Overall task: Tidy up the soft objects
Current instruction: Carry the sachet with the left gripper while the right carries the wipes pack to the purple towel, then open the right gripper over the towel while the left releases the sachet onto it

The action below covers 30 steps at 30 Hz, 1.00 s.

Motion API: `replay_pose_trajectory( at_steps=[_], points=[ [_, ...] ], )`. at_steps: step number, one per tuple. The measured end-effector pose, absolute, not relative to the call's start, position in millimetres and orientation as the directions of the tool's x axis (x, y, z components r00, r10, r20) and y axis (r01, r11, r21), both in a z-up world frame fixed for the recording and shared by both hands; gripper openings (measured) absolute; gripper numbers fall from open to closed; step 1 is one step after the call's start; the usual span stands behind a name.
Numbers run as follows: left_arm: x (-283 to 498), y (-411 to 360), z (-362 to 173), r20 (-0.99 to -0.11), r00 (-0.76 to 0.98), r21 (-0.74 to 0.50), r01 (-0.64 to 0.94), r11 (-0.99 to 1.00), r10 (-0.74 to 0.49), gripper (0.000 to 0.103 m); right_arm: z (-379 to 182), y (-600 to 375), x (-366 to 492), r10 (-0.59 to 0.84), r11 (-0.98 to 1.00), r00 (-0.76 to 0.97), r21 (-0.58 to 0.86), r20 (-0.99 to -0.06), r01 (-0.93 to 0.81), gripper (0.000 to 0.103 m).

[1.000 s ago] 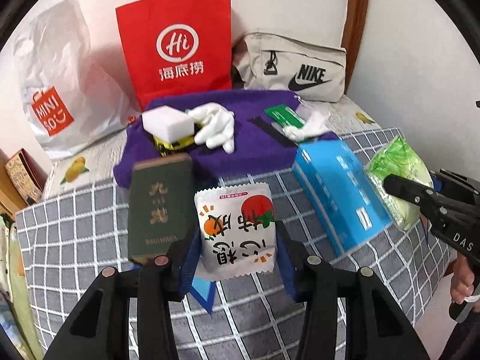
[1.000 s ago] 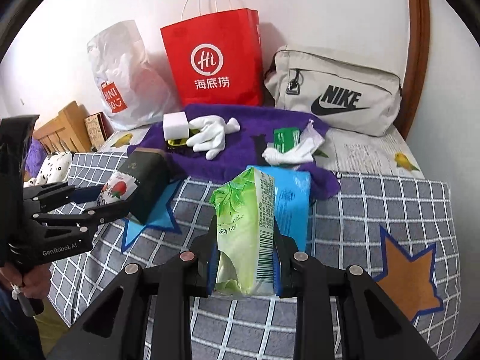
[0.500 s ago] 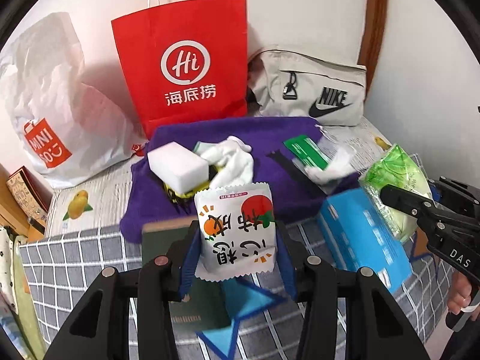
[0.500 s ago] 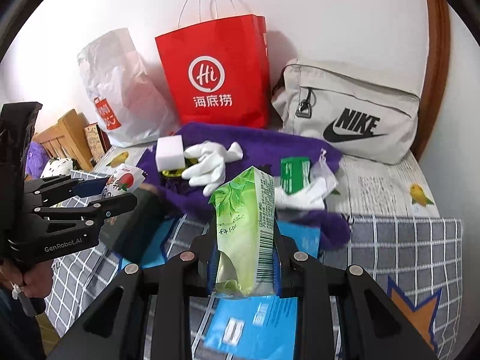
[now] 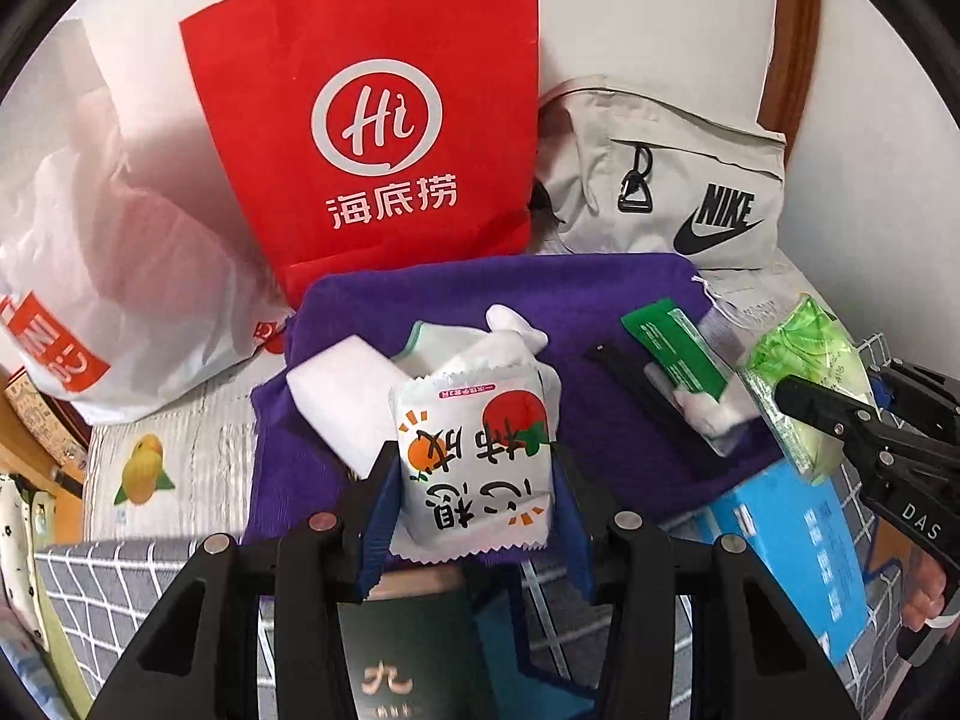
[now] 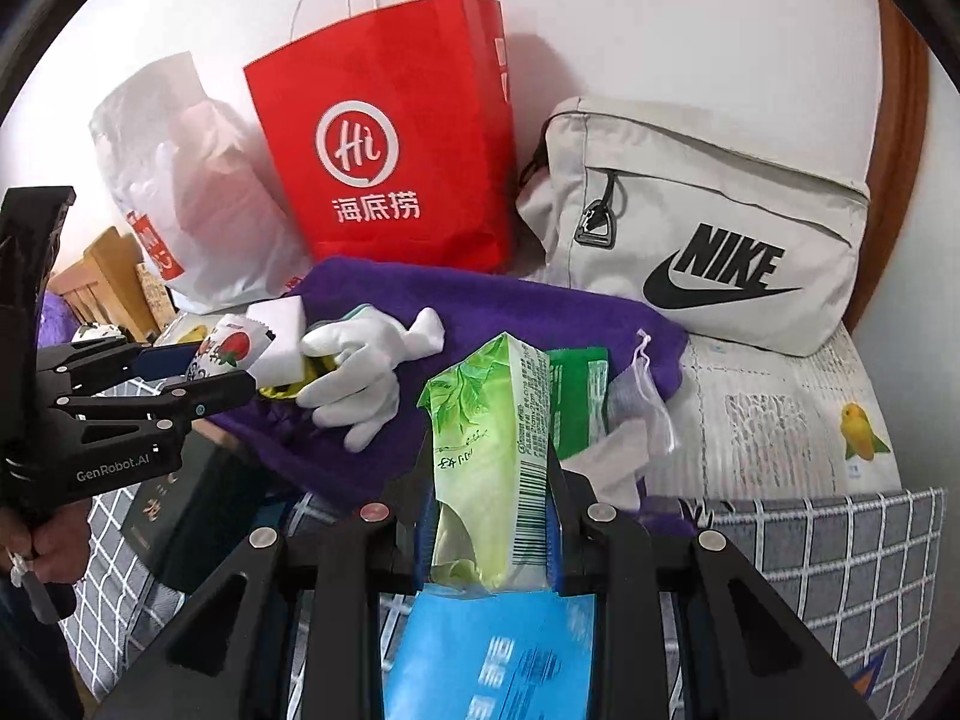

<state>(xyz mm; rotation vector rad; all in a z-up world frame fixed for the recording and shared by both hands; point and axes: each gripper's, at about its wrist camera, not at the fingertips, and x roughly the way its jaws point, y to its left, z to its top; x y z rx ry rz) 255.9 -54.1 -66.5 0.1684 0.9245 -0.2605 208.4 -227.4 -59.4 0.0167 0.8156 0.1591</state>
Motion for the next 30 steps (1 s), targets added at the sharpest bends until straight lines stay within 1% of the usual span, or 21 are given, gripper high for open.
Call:
replay_pose_trajectory(
  at_steps=[10,18,24,26,28,29,30],
  points=[
    [283.9,-60.4,-78.9,-0.827,0.539,0.008,0.298,0.955,-0.161,0.045,-74.7,-233.3,251.7,0.143,0.989,0.638,0.077,-0.756,-0.130,0.028],
    [298.5,-63.0,-90.0,-0.839,0.520,0.008,0.305,0.952,-0.160,0.045,-100.2,-240.8,275.7,0.139,0.989,0.572,0.087,-0.808,-0.118,0.028],
    [304.9,-67.5,-97.0,-0.849,0.501,0.003,0.319,0.948,-0.166,0.045,-111.0,-245.6,284.6,0.144,0.989,0.541,0.101,-0.829,-0.109,0.031],
    [306.2,-67.4,-98.2,-0.852,0.495,-0.002,0.321,0.947,-0.170,0.045,-112.4,-245.6,284.3,0.148,0.988,0.534,0.104,-0.832,-0.112,0.034],
    [306.6,-67.8,-99.2,-0.854,0.491,-0.004,0.326,0.946,-0.173,0.045,-113.7,-244.7,283.3,0.144,0.988,0.527,0.095,-0.838,-0.119,0.043],
    [306.6,-68.5,-99.4,-0.855,0.488,-0.005,0.330,0.944,-0.175,0.045,-113.7,-244.6,282.6,0.139,0.989,0.529,0.088,-0.837,-0.119,0.045],
    [306.5,-69.3,-99.4,-0.856,0.486,-0.004,0.333,0.943,-0.175,0.045,-113.4,-244.9,281.7,0.135,0.989,0.532,0.084,-0.836,-0.120,0.049]
  ],
)
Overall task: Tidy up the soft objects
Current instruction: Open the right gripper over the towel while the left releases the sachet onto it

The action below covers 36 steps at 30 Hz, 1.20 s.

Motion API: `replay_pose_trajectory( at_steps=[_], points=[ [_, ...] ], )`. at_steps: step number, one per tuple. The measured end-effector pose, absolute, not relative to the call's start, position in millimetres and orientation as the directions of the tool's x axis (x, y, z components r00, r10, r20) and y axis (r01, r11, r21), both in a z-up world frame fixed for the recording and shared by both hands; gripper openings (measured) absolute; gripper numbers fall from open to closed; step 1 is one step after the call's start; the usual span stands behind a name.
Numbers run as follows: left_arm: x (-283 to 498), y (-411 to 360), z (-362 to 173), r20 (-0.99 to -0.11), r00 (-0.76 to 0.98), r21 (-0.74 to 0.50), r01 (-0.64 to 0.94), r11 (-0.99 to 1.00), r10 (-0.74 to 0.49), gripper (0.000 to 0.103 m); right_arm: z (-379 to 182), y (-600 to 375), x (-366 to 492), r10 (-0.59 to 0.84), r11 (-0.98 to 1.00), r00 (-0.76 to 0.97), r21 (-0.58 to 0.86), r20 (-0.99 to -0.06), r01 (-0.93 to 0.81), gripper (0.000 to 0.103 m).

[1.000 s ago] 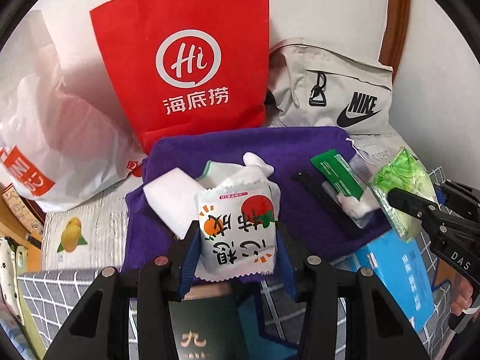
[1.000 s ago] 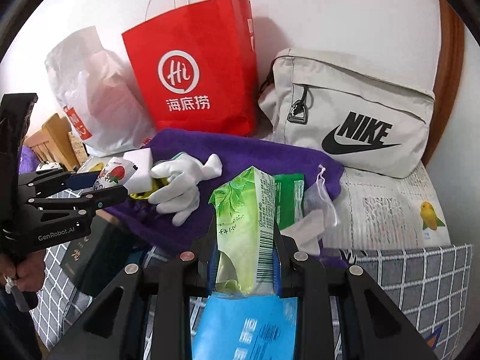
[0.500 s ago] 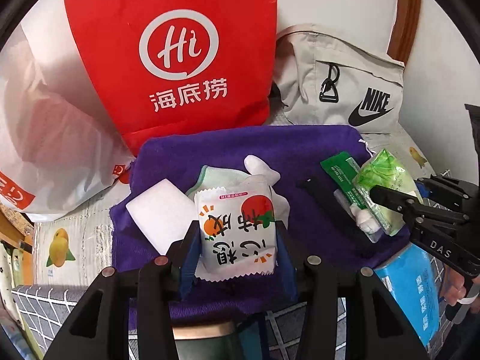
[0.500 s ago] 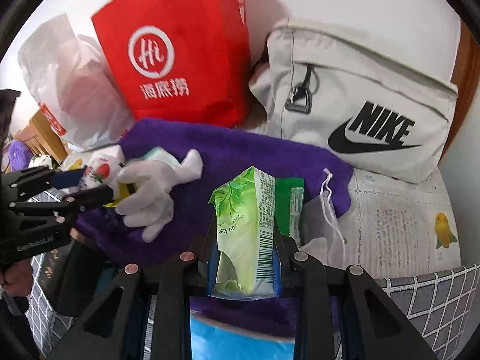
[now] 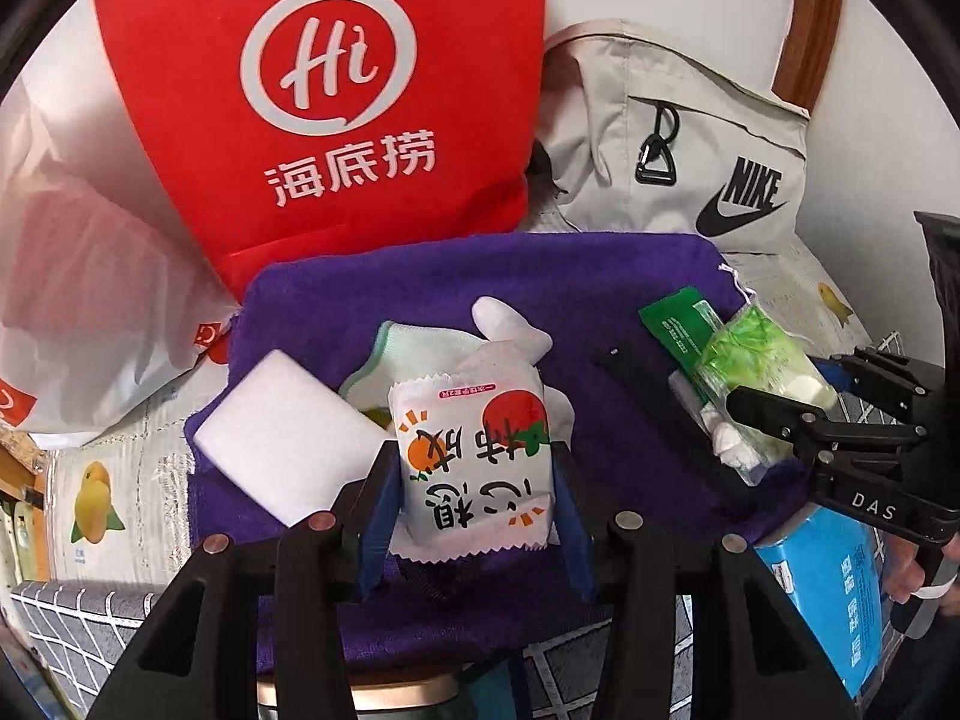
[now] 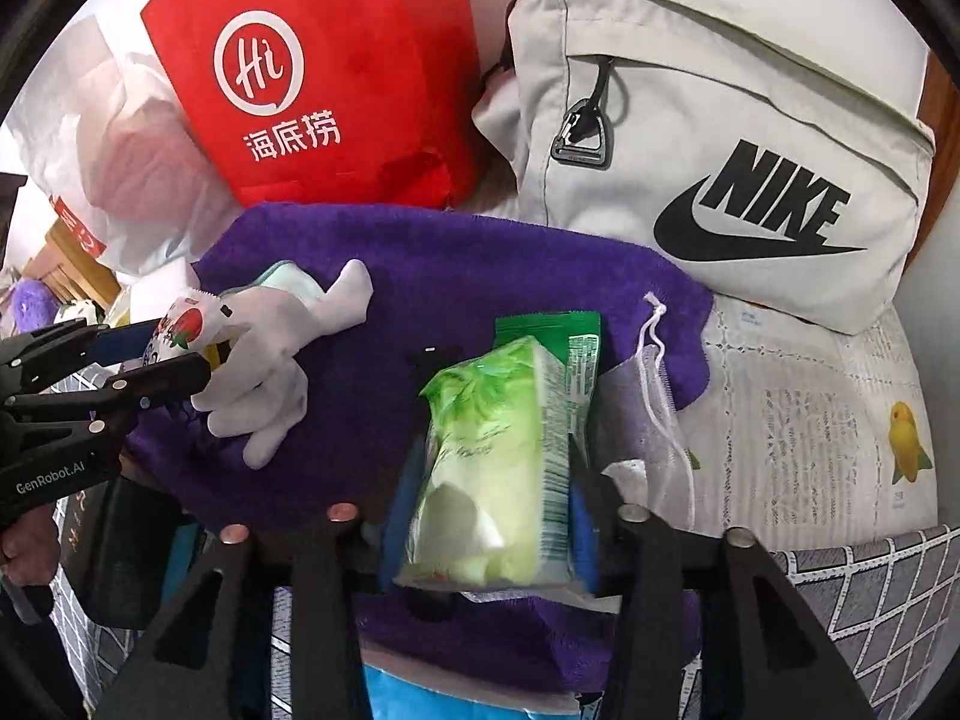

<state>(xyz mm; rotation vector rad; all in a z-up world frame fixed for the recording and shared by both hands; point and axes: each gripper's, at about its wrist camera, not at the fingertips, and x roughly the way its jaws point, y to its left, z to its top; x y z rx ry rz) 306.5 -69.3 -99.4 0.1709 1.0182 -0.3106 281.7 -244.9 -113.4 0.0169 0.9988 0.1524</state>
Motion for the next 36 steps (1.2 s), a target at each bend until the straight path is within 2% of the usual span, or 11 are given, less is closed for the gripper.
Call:
replay_pose_trajectory(
  at_steps=[6,14,17,23,26,36],
  points=[
    [304.5,-81.2,-94.0,-0.852,0.487,-0.005,0.363,0.932,-0.195,0.045,-102.7,-254.4,272.8,0.139,0.990,0.564,0.097,-0.814,-0.104,0.059],
    [316.0,-103.3,-103.2,-0.852,0.513,0.115,0.372,0.921,-0.101,0.049,-87.4,-254.9,258.7,0.134,0.991,0.601,0.089,-0.788,-0.105,0.059],
    [316.3,-103.3,-104.9,-0.857,0.504,0.104,0.379,0.919,-0.111,0.051,-83.3,-252.3,250.5,0.138,0.990,0.612,0.084,-0.779,-0.115,0.059],
    [319.2,-98.7,-107.8,-0.864,0.493,0.084,0.348,0.934,-0.106,0.071,-82.3,-248.9,244.5,0.134,0.989,0.615,0.070,-0.777,-0.127,0.059],
    [317.3,-96.1,-103.6,-0.862,0.491,0.058,0.343,0.937,-0.126,0.078,-81.9,-249.4,241.9,0.137,0.989,0.617,0.077,-0.775,-0.123,0.059],
    [297.5,-86.5,-80.8,-0.848,0.526,0.119,0.304,0.945,-0.063,0.079,-73.3,-248.1,220.2,0.137,0.990,0.627,0.086,-0.767,-0.112,0.059]
  ],
)
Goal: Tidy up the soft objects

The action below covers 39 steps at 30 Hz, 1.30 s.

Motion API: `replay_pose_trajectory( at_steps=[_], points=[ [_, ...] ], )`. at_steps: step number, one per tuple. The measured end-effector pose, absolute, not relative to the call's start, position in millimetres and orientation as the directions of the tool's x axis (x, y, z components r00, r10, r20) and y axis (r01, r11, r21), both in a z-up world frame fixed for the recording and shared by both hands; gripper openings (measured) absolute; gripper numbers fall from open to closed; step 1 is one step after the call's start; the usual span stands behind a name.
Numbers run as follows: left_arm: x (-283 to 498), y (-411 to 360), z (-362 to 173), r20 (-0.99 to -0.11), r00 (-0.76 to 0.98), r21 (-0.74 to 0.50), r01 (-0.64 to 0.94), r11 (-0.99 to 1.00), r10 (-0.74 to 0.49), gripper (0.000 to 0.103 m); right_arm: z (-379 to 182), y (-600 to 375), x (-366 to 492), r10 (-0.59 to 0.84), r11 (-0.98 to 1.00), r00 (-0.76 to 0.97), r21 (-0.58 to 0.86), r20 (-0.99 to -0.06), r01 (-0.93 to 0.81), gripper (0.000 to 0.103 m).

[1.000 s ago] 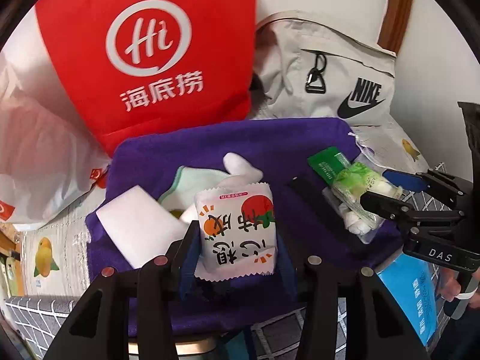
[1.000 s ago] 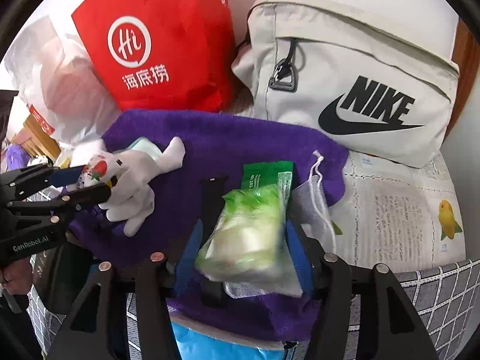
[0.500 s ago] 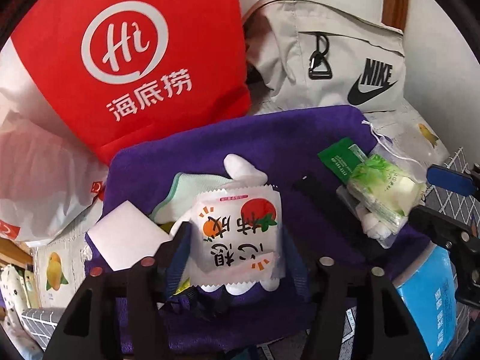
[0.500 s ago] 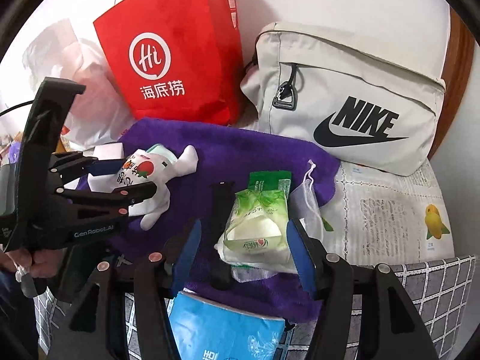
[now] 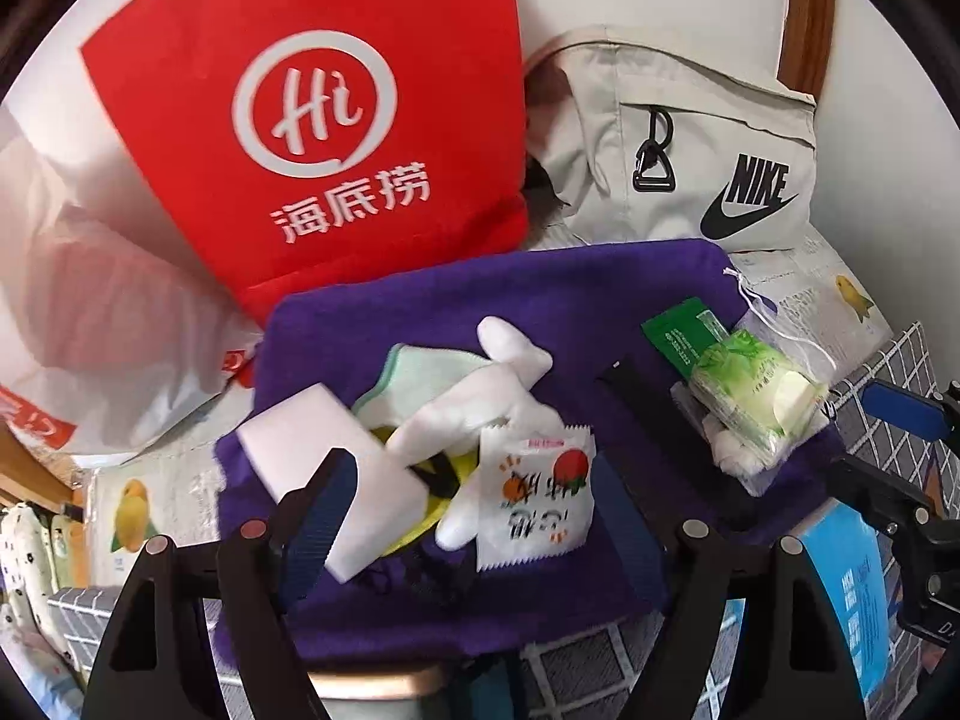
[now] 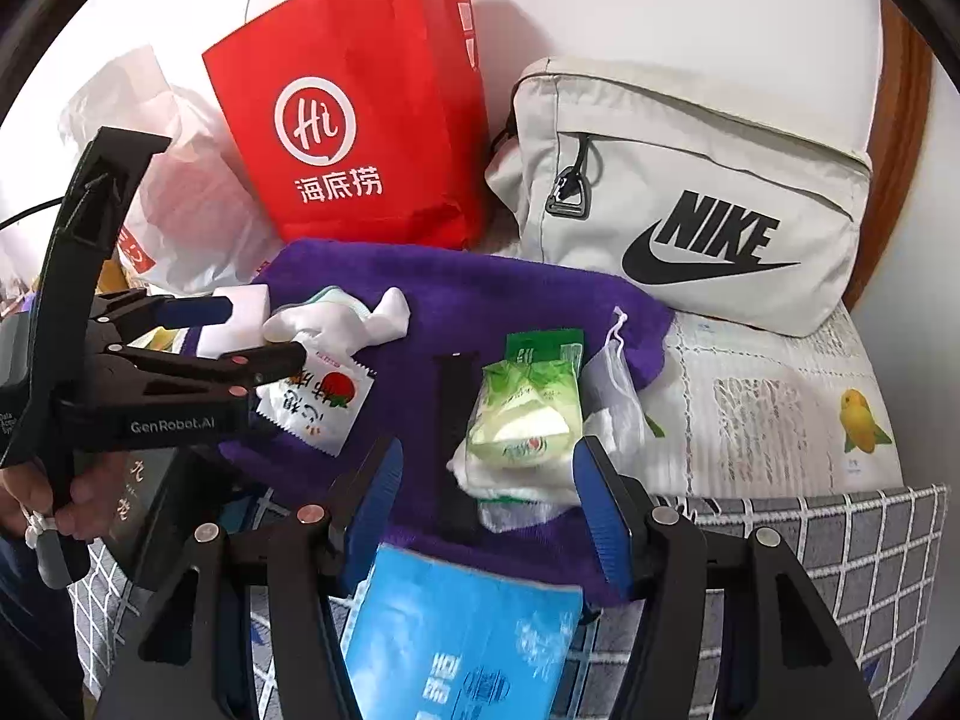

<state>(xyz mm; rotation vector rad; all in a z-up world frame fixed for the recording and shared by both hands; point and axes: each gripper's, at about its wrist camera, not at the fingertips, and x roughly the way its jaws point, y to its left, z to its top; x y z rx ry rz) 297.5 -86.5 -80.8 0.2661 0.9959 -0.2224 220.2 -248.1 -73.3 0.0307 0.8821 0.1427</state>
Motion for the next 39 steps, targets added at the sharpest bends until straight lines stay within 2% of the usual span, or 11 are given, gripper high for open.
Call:
replay_pose_trajectory(
  at_steps=[4,10,12,17,25,28,33,39],
  points=[
    [281.0,-77.7,-73.7,-0.842,0.540,0.157,0.276,0.948,-0.018,0.079,-65.5,-242.9,204.3,0.104,0.994,0.627,0.064,-0.772,-0.086,0.059],
    [237.9,-55.0,-58.3,-0.838,0.545,0.099,0.227,0.969,-0.042,0.079,-56.5,-229.9,175.5,0.114,0.993,0.620,0.077,-0.776,-0.086,0.059],
    [225.4,-51.2,-55.8,-0.836,0.547,0.098,0.217,0.971,-0.038,0.086,-53.2,-223.1,166.0,0.115,0.993,0.617,0.074,-0.778,-0.092,0.059],
    [186.0,-40.9,-47.7,-0.826,0.564,0.121,0.177,0.977,0.000,0.086,-44.1,-206.0,139.6,0.126,0.992,0.611,0.081,-0.781,-0.100,0.059],
    [126.5,-25.3,-22.3,-0.799,0.601,0.066,0.135,0.989,-0.029,0.086,-29.7,-187.7,91.0,0.117,0.993,0.625,0.077,-0.772,-0.090,0.086],
    [105.2,-24.2,-12.5,-0.792,0.610,0.051,0.133,0.990,-0.041,0.086,-22.9,-184.5,73.1,0.090,0.996,0.637,0.058,-0.765,-0.071,0.093],
    [71.9,-23.6,-1.0,-0.782,0.621,0.037,0.131,0.991,-0.053,0.086,-10.6,-181.5,43.8,0.062,0.998,0.655,0.040,-0.753,-0.049,0.099],
    [43.3,-20.8,9.5,-0.777,0.625,0.002,0.116,0.993,-0.072,0.086,-0.7,-181.4,21.1,0.068,0.998,0.663,0.052,-0.746,-0.044,0.100]
  ],
)
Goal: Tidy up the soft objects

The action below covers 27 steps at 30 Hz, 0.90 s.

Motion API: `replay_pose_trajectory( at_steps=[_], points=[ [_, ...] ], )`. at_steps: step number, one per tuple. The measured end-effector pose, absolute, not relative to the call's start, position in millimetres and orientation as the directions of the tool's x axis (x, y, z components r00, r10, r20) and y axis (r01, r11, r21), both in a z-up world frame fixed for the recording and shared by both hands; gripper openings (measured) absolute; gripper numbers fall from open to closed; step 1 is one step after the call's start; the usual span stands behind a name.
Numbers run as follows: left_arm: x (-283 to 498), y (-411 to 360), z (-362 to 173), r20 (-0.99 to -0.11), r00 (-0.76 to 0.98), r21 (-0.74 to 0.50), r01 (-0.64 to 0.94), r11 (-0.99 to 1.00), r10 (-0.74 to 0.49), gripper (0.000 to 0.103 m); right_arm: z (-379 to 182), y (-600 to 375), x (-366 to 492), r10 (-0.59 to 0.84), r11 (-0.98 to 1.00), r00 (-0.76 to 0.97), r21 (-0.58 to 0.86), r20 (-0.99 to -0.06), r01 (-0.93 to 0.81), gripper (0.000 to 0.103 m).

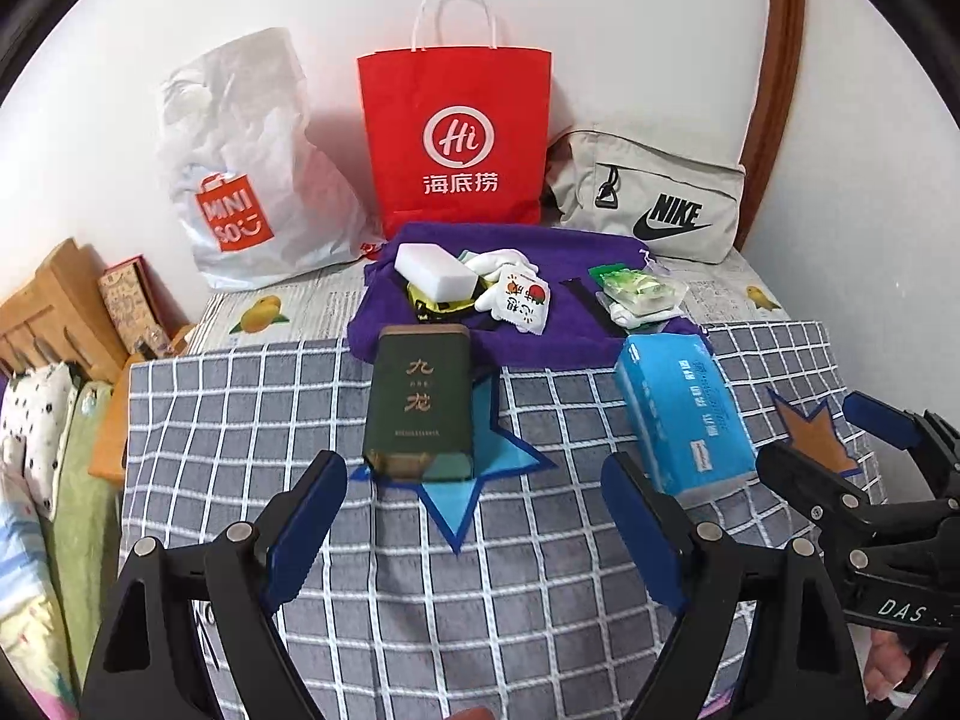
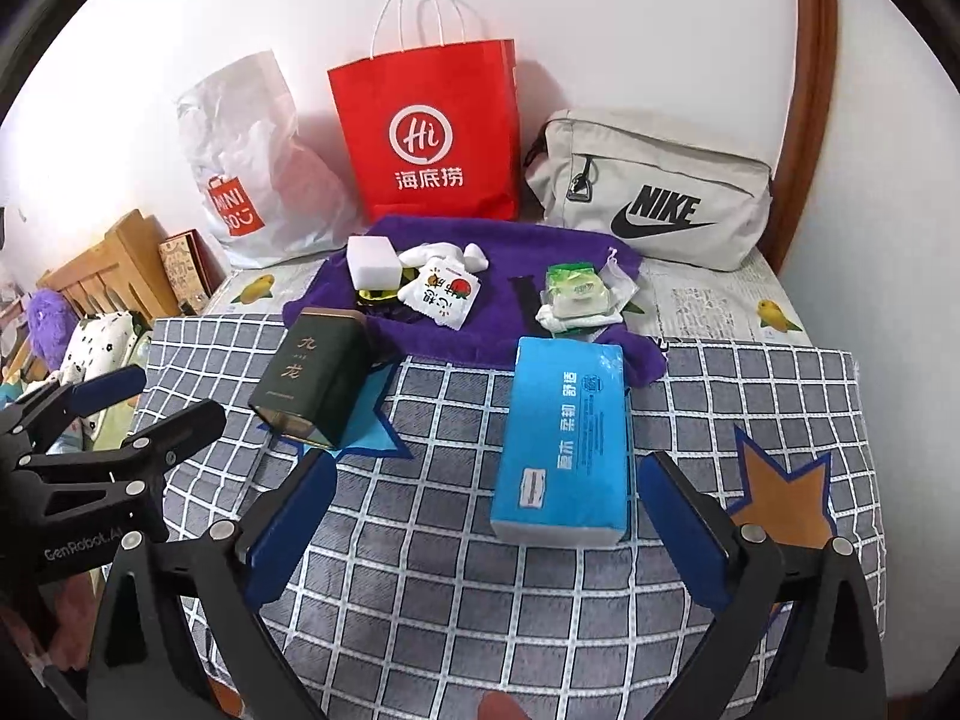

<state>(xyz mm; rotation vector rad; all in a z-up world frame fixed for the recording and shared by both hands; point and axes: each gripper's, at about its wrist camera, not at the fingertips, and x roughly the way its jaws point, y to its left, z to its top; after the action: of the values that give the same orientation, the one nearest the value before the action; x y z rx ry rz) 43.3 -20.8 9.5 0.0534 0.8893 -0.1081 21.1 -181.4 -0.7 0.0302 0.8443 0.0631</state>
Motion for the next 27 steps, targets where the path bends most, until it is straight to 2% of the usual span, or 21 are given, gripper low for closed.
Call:
replay_pose_trajectory(
  at_steps=[1,27],
  points=[
    [38.9,-21.6,11.7,-0.776,0.626,-0.003,0.120,0.993,-0.078,0.086,1.5,-181.4,17.8,0.066,0.998,0.666,0.050,-0.743,-0.044,0.103],
    [14.1,-35.2,26.9,-0.758,0.648,0.017,0.139,0.990,-0.078,0.086,15.8,-184.6,-8.9,0.058,0.998,0.690,0.051,-0.721,-0.030,0.103]
  ],
)
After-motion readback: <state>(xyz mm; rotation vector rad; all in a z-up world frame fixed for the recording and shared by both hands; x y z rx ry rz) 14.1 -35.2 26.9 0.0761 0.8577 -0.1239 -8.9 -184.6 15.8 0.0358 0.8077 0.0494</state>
